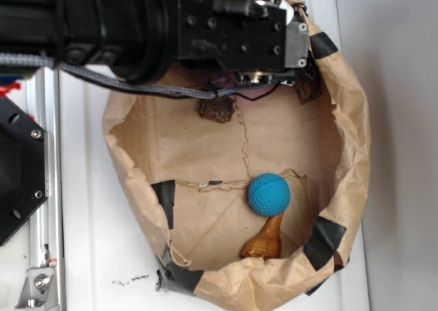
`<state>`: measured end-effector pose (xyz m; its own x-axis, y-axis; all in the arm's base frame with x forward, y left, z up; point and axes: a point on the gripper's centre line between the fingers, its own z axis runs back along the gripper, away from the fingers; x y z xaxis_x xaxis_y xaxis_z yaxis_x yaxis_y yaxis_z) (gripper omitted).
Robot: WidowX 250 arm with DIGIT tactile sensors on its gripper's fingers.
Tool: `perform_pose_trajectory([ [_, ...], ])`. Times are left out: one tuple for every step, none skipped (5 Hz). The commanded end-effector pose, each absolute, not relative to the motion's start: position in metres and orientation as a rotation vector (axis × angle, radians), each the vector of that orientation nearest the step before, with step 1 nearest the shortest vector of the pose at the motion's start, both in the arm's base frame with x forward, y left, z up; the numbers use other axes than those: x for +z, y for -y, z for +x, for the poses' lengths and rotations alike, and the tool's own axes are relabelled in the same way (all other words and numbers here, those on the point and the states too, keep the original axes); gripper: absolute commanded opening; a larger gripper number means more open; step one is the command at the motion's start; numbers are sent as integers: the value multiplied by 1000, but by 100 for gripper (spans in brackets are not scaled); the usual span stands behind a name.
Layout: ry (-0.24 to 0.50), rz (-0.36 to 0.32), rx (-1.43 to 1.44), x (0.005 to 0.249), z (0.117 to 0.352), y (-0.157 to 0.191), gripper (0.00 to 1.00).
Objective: Grab the green ball.
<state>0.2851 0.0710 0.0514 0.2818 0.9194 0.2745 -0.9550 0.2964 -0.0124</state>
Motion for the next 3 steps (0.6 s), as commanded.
perform_pose_trajectory([
  [280,168,1311,69,283,-100,100],
  [267,216,1318,55,287,-107,100],
  [261,238,1314,45,288,-107,100],
])
